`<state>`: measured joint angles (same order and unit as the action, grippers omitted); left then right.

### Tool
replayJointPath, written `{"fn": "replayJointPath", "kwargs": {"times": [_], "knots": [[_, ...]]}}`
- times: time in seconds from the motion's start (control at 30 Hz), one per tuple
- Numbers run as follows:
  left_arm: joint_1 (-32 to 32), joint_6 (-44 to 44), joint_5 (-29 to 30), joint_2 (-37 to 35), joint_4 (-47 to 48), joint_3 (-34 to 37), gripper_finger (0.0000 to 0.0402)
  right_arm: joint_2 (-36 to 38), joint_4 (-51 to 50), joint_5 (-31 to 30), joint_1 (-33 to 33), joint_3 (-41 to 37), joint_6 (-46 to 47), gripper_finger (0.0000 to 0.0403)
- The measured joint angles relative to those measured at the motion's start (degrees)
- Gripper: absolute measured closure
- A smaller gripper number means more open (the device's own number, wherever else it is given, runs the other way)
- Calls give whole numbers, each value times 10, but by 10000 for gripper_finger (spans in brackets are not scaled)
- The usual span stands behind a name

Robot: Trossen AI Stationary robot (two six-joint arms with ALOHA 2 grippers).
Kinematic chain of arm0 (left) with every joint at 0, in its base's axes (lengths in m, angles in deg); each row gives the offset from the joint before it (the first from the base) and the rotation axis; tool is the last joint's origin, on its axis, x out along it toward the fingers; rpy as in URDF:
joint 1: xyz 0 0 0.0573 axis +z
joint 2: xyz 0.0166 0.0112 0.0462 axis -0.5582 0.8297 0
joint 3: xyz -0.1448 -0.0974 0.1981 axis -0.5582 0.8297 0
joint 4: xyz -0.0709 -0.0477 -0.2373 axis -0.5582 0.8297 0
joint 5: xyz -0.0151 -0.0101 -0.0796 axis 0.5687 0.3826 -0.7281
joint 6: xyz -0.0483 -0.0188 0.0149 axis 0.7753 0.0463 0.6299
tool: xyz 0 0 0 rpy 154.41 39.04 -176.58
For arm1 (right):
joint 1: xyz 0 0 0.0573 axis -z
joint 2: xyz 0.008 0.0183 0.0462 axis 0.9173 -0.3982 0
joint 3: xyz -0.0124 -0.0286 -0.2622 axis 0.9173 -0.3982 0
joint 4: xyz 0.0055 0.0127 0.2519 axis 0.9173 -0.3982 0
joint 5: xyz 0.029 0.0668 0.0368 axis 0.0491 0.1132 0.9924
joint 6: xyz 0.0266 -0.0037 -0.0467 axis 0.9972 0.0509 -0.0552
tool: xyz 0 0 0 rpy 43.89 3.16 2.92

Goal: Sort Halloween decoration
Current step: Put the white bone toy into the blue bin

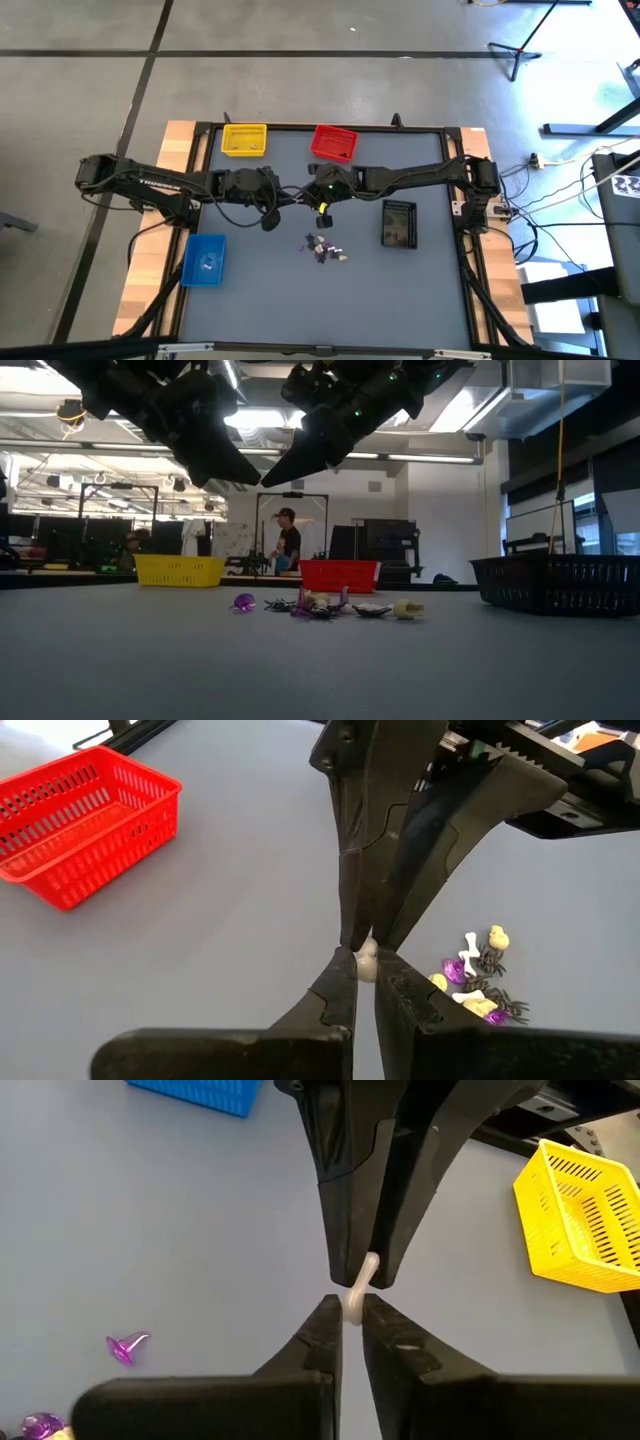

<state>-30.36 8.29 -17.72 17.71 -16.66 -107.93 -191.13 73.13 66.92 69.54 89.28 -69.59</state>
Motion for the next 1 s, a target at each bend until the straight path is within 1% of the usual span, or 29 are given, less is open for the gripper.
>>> {"fn": "replayJointPath", "kwargs": {"times": [0.07,0.3,0.4,0.47,0.6,0.7,0.8,0.9,1.0], "knots": [[0,0,0,0,-2,0,396,0,1,0,0,0,0,351],[0,0,-10,0,-1,0,397,1,-2,0,0,0,0,271],[0,15,-29,-12,9,0,397,1,-15,-3,0,0,0,252],[0,30,-45,-27,37,-1,397,1,-27,-3,0,0,1,246],[0,85,-84,-74,139,-1,397,1,-56,-2,0,0,47,245],[0,141,-124,-115,246,-1,397,1,-77,7,0,0,88,246],[-1,211,-171,-153,363,-1,397,1,-82,48,0,0,106,246],[-11,275,-212,-186,459,-1,397,1,-78,90,0,0,119,247],[-34,335,-246,-214,535,-1,397,1,-76,101,-1,0,133,247]]}}
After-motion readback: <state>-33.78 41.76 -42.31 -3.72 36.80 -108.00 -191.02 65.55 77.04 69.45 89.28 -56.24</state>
